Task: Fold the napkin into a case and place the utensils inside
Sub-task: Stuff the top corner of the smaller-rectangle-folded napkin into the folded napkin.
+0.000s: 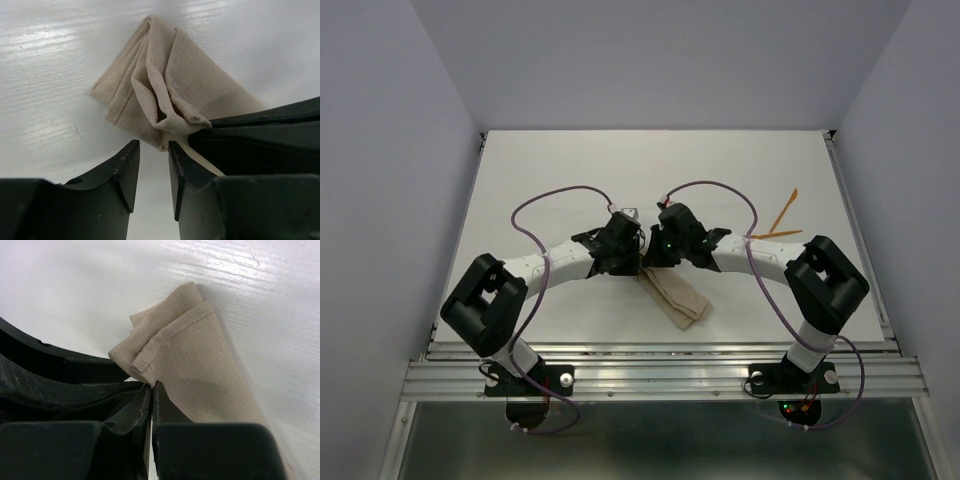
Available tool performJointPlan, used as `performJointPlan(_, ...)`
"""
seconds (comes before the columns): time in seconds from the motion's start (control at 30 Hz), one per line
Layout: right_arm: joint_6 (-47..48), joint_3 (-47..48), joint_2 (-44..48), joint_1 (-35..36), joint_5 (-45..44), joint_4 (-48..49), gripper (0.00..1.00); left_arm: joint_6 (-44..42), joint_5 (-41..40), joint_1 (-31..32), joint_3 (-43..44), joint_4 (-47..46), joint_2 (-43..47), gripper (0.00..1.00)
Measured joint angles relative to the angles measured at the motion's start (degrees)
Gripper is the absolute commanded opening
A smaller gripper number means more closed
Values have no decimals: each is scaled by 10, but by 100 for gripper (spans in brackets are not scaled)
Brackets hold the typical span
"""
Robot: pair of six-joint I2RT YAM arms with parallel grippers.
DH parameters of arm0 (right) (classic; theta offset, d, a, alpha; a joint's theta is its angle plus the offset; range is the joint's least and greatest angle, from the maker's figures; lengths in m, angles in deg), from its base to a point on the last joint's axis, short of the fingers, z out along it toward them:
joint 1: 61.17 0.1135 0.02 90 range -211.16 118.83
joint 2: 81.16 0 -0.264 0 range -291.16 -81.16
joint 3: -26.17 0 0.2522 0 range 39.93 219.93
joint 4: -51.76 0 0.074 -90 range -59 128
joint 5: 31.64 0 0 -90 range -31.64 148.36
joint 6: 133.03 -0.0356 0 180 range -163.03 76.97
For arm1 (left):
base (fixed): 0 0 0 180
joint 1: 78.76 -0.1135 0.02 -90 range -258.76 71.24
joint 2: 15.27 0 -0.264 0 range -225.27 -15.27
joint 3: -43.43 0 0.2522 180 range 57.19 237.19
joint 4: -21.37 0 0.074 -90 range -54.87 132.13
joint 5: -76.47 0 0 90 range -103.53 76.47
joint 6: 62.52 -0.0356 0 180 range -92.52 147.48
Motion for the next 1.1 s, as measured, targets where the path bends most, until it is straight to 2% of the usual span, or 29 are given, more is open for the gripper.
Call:
performJointPlan(0.37, -4, 0, 11, -2, -2, 0, 1, 0, -30, 22, 11, -4, -19, 42)
performJointPlan(0.8, -4, 0, 12, -2, -4, 0, 1, -2, -83, 33, 45, -2, -66, 20)
performJointPlan(0.9, -4, -2, 12, -2, -4, 0, 1, -2, -90, 33, 45, 0, -68, 10)
performJointPlan(0.93, -4, -3, 13, -2, -4, 0, 1, -2, -91, 33, 45, 0, -68, 3)
performJointPlan(0.97, -4, -4, 14, -2, -4, -1, 1, -2, -93, 33, 45, 0, -68, 0)
performJointPlan(1.1, 0, -5, 17, -2, -4, -1, 1, -3, -96, 33, 45, 3, -68, 0)
